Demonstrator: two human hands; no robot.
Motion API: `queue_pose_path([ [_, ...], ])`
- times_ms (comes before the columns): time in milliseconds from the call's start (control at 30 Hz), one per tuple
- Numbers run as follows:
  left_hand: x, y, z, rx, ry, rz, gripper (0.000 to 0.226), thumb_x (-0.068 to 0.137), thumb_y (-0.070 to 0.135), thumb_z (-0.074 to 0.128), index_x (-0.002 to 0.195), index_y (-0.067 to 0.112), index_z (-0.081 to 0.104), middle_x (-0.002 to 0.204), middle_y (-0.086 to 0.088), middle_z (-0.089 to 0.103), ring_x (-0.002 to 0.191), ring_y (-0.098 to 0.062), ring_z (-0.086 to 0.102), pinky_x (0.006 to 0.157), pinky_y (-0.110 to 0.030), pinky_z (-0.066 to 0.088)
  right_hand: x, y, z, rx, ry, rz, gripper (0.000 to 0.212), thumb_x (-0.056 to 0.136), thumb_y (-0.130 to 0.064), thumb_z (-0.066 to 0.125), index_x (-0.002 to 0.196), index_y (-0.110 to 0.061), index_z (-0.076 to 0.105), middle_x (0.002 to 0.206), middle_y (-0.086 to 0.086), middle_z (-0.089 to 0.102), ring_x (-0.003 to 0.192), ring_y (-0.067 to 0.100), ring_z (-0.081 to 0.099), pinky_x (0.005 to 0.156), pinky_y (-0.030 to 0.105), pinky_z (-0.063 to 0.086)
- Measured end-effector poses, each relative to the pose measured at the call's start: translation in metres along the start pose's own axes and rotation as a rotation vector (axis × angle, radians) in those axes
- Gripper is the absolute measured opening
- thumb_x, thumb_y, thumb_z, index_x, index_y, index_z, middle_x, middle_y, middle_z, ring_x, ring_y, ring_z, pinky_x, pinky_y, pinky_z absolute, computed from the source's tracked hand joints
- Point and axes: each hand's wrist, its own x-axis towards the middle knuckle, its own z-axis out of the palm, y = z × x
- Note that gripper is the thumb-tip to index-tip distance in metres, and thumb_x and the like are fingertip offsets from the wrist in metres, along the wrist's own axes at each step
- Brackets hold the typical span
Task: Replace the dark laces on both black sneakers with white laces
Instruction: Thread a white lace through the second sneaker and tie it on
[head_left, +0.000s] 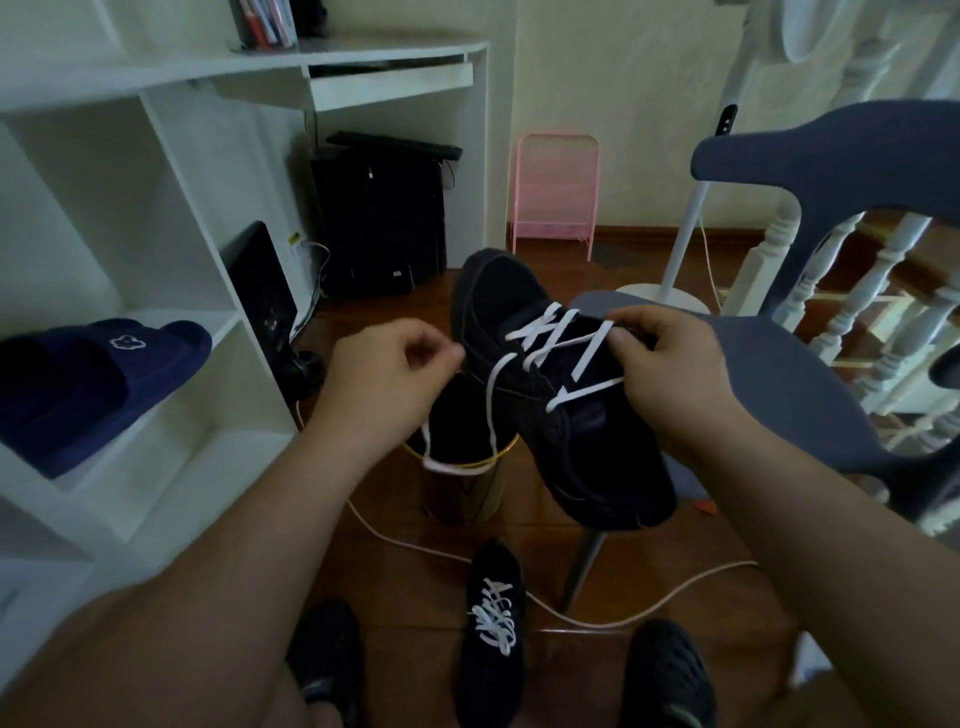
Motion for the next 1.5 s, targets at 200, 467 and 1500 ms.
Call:
queue_pose_path([
  [200,-0.01,0.021,0.012,-0.183,0.265,0.369,0.024,0.101,0.009,0.063,0.116,0.024,0.075,0.11,0.014,0.068,0.102,-0.008,0.068,0.092,-0.032,0.058,-0.001,0.004,0.014,0.435,-0.293,0.379,0.024,0.107,-0.007,0.051,0.108,-0.006,0.075,0.101,0.016,0.078,0.099,0.031,0.076,0.083,0.04,0.064],
  [467,-0.02,0.038,0.021,-0.222,0.172,0.308,0.015,0.099,0.019,0.072,0.109,0.028,0.079,0.097,0.023,0.074,0.095,0.006,0.068,0.081,-0.012,0.053,-0.012,-0.004,0.016,0.728,-0.54,0.498,0.03,0.108,-0.006,0.043,0.121,-0.004,0.07,0.112,0.021,0.075,0.098,0.03,0.074,0.075,0.036,0.061],
  [1500,-0.025,0.044,0.018,0.095,0.222,0.347,0.014,0.092,0.023,0.074,0.101,0.024,0.085,0.089,0.012,0.077,0.084,0.001,0.063,0.075,-0.001,0.043,-0.028,-0.021,0.011,0.494,-0.452,0.022,0.027,0.102,0.003,0.055,0.115,-0.01,0.075,0.105,0.009,0.078,0.103,0.022,0.075,0.09,0.033,0.06],
])
